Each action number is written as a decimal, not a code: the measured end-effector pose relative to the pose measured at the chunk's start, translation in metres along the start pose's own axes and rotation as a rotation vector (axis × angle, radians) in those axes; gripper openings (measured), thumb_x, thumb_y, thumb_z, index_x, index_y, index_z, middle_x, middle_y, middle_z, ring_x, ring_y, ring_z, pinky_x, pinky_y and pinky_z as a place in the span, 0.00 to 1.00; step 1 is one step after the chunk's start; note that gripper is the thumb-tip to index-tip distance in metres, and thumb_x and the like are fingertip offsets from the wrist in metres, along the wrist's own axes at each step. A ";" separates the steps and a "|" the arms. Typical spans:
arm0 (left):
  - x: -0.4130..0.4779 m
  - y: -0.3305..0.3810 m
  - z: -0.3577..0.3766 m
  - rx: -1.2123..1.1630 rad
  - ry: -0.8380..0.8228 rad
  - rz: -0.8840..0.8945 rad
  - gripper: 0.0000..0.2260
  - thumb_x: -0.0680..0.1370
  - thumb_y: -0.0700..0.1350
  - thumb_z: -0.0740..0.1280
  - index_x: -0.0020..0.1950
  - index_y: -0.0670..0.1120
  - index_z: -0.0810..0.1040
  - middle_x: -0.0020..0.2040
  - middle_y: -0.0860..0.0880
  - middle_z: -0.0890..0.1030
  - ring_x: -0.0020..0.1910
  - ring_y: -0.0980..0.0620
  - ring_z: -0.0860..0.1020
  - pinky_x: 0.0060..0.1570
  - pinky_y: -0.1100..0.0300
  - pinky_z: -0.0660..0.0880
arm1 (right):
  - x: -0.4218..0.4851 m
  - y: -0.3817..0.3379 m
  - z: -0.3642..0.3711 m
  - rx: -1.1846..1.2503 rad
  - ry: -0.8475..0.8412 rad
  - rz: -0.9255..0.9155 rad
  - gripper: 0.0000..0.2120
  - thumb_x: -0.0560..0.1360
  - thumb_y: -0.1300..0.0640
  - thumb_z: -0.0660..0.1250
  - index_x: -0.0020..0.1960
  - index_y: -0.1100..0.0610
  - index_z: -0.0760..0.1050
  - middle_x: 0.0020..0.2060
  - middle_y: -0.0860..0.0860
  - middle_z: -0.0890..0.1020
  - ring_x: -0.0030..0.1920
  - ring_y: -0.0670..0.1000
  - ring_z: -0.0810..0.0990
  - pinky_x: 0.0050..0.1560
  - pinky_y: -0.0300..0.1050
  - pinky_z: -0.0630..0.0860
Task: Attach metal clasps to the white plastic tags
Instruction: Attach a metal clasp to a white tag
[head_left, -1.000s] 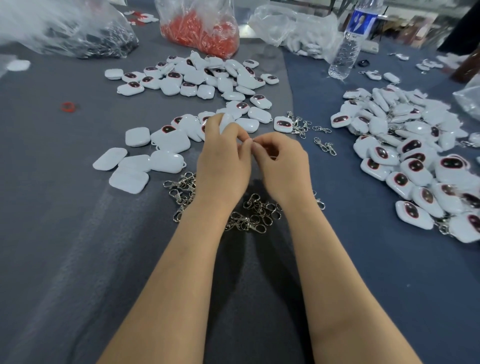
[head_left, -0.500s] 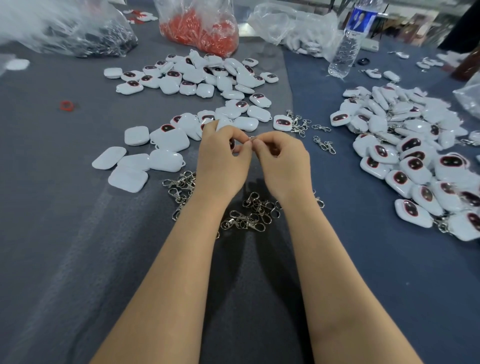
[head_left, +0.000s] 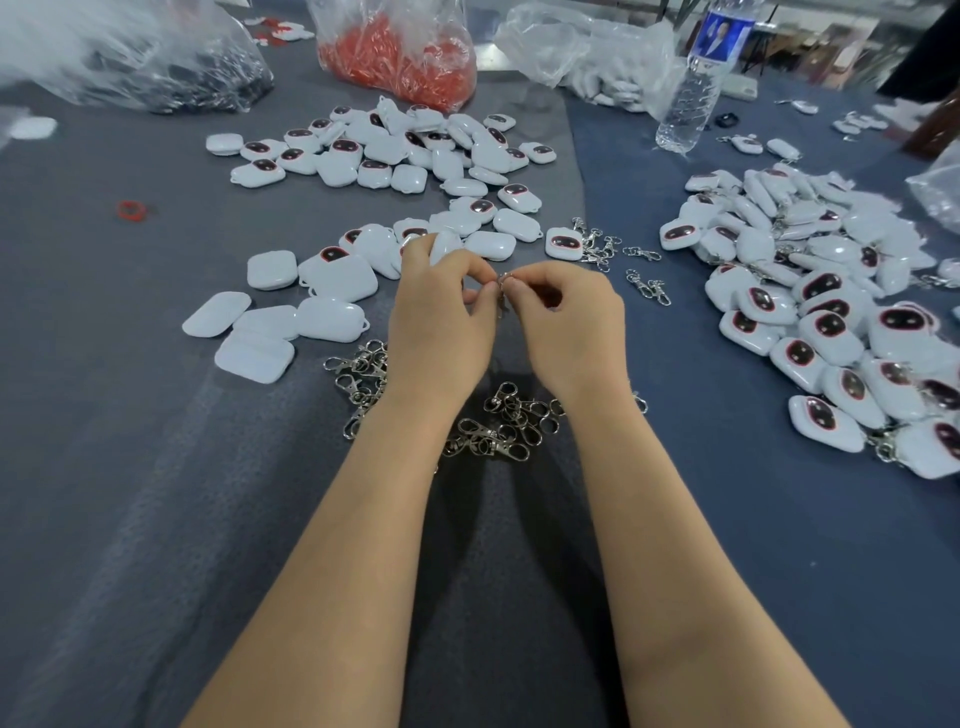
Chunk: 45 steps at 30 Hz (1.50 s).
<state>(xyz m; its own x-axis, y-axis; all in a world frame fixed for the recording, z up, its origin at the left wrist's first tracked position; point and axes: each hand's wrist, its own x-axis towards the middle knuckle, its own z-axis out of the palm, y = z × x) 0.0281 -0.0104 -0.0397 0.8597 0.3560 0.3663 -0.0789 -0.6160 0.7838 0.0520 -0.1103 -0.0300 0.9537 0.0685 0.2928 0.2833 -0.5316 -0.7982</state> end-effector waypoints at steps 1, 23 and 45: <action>0.000 0.000 0.000 -0.001 -0.005 -0.008 0.02 0.76 0.41 0.67 0.45 0.47 0.77 0.65 0.43 0.69 0.41 0.74 0.71 0.38 0.83 0.61 | 0.000 -0.001 -0.001 0.008 -0.006 0.007 0.06 0.76 0.59 0.66 0.47 0.55 0.82 0.35 0.42 0.80 0.35 0.36 0.74 0.38 0.22 0.67; 0.000 0.002 0.001 -0.001 -0.024 0.019 0.03 0.78 0.40 0.64 0.45 0.46 0.73 0.53 0.50 0.69 0.41 0.56 0.68 0.40 0.67 0.63 | -0.005 -0.004 0.004 0.152 0.054 -0.081 0.05 0.74 0.65 0.68 0.43 0.56 0.74 0.33 0.43 0.75 0.33 0.40 0.71 0.38 0.29 0.70; -0.001 0.006 0.000 0.013 -0.015 0.011 0.02 0.79 0.41 0.63 0.46 0.46 0.73 0.52 0.50 0.69 0.42 0.56 0.67 0.41 0.63 0.64 | -0.007 -0.007 0.003 0.217 0.080 -0.046 0.06 0.73 0.66 0.68 0.42 0.57 0.74 0.32 0.44 0.74 0.32 0.37 0.71 0.36 0.28 0.70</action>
<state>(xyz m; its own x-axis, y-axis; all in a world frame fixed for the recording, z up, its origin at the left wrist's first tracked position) 0.0266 -0.0144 -0.0348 0.8662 0.3389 0.3671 -0.0818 -0.6286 0.7734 0.0434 -0.1046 -0.0277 0.9307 0.0168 0.3653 0.3495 -0.3347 -0.8751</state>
